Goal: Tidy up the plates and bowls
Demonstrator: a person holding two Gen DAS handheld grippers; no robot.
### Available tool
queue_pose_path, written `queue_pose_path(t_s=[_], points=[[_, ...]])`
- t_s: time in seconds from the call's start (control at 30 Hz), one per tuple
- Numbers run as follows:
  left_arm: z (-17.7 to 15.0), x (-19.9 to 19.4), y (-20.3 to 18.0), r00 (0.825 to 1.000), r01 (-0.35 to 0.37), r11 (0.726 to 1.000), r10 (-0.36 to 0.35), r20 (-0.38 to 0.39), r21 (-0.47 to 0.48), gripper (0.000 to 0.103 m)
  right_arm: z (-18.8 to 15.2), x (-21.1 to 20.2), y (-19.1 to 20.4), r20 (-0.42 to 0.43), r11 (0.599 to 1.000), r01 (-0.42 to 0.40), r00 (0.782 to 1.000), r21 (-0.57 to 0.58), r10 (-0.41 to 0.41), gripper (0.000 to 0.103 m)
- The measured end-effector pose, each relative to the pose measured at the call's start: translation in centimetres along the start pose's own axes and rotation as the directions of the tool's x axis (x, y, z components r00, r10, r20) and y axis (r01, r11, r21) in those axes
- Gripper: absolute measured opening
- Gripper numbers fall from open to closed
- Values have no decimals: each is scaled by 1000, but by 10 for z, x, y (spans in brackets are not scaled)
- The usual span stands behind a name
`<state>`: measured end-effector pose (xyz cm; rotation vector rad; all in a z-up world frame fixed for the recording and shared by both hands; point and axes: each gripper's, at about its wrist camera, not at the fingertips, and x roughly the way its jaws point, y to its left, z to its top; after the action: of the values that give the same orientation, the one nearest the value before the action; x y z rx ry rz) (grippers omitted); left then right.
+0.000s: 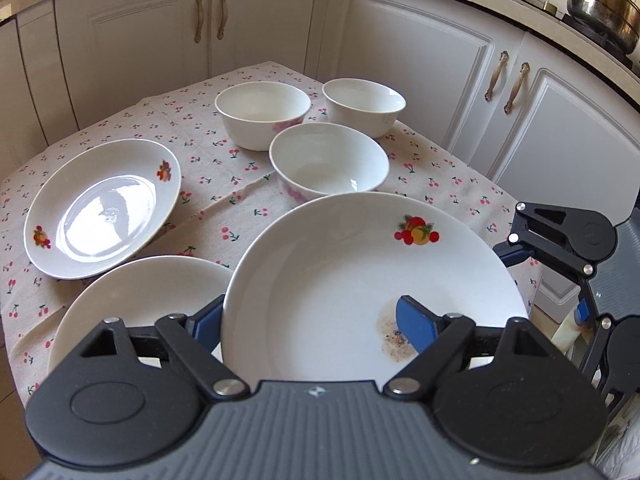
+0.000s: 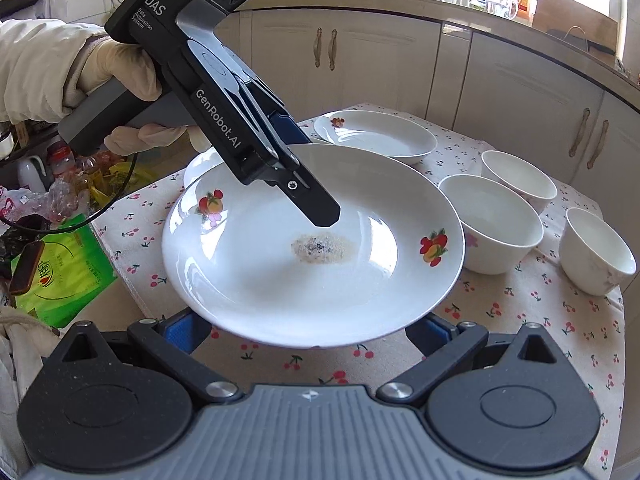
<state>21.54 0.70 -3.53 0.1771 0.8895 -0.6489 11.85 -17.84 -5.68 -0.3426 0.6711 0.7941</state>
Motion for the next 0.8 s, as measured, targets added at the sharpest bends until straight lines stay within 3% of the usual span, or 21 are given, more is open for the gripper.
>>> queue_pose_path(t_s=[0.37,0.8], points=[[-18,-21,38,998,-45,996,48,44,-71,87,30,31,18,-19,998,-41,999,-46,40,103],[-30,-17,76,998,-34,990,41,46,-134,87,56,63,24,-69,996,-74,995,-54,70,103]])
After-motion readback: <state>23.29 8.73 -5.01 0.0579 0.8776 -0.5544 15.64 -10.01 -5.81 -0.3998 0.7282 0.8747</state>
